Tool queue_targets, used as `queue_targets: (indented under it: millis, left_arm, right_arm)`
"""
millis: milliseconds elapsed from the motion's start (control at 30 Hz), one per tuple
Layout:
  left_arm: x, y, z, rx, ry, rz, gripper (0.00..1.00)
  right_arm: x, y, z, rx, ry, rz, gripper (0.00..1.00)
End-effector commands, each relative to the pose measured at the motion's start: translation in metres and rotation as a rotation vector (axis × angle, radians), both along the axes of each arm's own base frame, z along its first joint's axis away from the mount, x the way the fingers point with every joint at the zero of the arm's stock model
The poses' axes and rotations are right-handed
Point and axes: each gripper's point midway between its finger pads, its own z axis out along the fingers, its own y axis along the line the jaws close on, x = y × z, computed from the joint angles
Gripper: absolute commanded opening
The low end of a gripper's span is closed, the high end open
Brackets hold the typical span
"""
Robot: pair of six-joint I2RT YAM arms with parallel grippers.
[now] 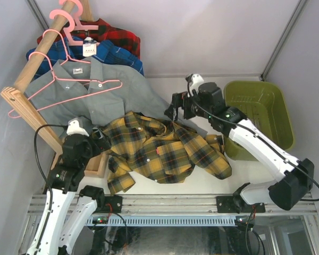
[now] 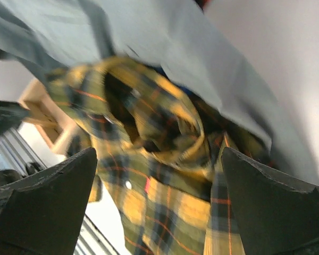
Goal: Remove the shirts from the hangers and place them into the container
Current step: Pick up the shirt from the center of the board.
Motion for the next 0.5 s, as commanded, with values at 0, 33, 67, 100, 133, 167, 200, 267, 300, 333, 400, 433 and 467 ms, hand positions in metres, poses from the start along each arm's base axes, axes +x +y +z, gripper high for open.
queue_targets:
  millis: [0,33,67,100,133,167,200,267,300,333,400,433,467]
  left_arm:
    - [0.003,-0.028,0.032,-0.096,-0.134,-0.14,0.97]
    - [0.002,-0.031,0.033,-0.109,-0.133,-0.153,0.97]
    - [0.001,-0.034,0.032,-0.119,-0.126,-0.168,0.97]
    - [0.0,-0.038,0.031,-0.132,-0.119,-0.186,0.97]
    - [-0.001,-0.043,0.031,-0.146,-0.111,-0.207,0.97]
    - [-0.001,-0.047,0.03,-0.161,-0.105,-0.227,0.97]
    - [-0.002,-0.052,0.03,-0.176,-0.104,-0.247,0.97]
    - [-0.002,-0.058,0.03,-0.203,-0.103,-0.274,0.97]
    - [-0.002,-0.061,0.029,-0.214,-0.102,-0.283,0.97]
    - [-0.002,-0.063,0.028,-0.223,-0.101,-0.29,0.97]
    - [-0.001,-0.065,0.028,-0.234,-0.097,-0.297,0.97]
    - [-0.001,-0.066,0.027,-0.236,-0.093,-0.299,0.96]
    - [-0.001,-0.066,0.028,-0.236,-0.094,-0.297,0.96]
  right_arm:
    - [-0.006,-0.014,-0.08,-0.111,0.243,-0.072,1.0]
    - [-0.007,-0.016,-0.094,-0.145,0.28,-0.077,1.0]
    - [-0.008,-0.017,-0.105,-0.169,0.313,-0.08,1.0]
    - [-0.009,-0.016,-0.116,-0.192,0.339,-0.077,1.0]
    - [-0.009,-0.015,-0.126,-0.213,0.359,-0.073,1.0]
    - [-0.009,-0.012,-0.135,-0.227,0.379,-0.069,1.0]
    - [-0.008,-0.009,-0.142,-0.239,0.394,-0.064,1.0]
    - [-0.005,-0.001,-0.153,-0.258,0.414,-0.059,1.0]
    - [-0.002,0.005,-0.157,-0.268,0.414,-0.064,1.0]
    - [-0.001,0.011,-0.162,-0.28,0.42,-0.065,1.0]
    - [0.001,0.028,-0.172,-0.299,0.449,-0.062,1.0]
    - [-0.002,0.038,-0.186,-0.327,0.479,-0.052,1.0]
    - [-0.003,0.048,-0.194,-0.346,0.489,-0.043,1.0]
